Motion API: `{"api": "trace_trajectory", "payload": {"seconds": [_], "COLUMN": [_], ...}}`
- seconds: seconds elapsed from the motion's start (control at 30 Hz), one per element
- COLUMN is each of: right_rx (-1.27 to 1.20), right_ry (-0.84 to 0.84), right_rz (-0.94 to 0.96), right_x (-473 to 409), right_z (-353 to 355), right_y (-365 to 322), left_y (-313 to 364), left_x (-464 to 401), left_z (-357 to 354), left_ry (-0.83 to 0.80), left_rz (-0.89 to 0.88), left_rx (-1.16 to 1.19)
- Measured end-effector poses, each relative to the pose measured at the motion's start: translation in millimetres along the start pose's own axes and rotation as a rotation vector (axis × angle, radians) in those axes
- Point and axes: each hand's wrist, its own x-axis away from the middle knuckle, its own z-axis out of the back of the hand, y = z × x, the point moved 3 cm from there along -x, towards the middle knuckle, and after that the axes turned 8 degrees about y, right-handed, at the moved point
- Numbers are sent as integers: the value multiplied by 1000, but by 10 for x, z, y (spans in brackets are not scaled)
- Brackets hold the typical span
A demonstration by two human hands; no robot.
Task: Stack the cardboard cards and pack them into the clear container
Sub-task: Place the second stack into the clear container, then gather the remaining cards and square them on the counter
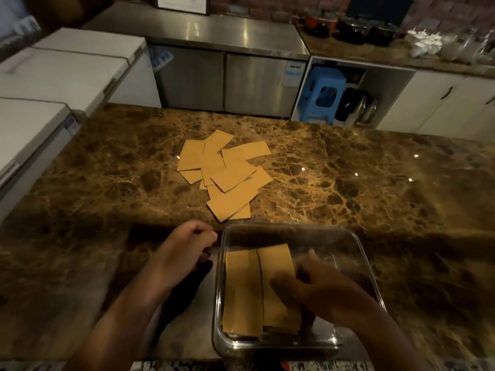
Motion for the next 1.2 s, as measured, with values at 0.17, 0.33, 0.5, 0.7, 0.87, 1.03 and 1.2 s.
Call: {"api": "trace_trajectory", "payload": {"seconds": [0.17, 0.33, 0.5, 0.7, 0.87, 1.03, 1.2], "right_rx": [-234, -337, -49, 241, -37, -236, -374], "right_ry": [-130, 83, 76, 156, -16, -154, -12], "right_rz": [192, 237, 156, 91, -16, 64, 135], "right_x": [30, -829, -1818, -2318, -2391, -2285, -2137], "right_z": [651, 957, 694, 332, 369, 489, 977], "right_y": [-409, -977, -1282, -1295, -1279, -1202, -1107], "left_y": [382, 754, 635, 594, 527, 502, 758], "left_x": [-728, -1340, -1656, -1686, -1628, -1553, -1455], "left_z": [51, -391, -678, -777, -744, -756, -585], "left_ry": [161, 103, -52, -43, 90, 139, 308], "left_rz": [-125, -243, -222, -328, -440, -506, -452], "left_rx": [-72, -578, -956, -1023, -896, -729, -151]}}
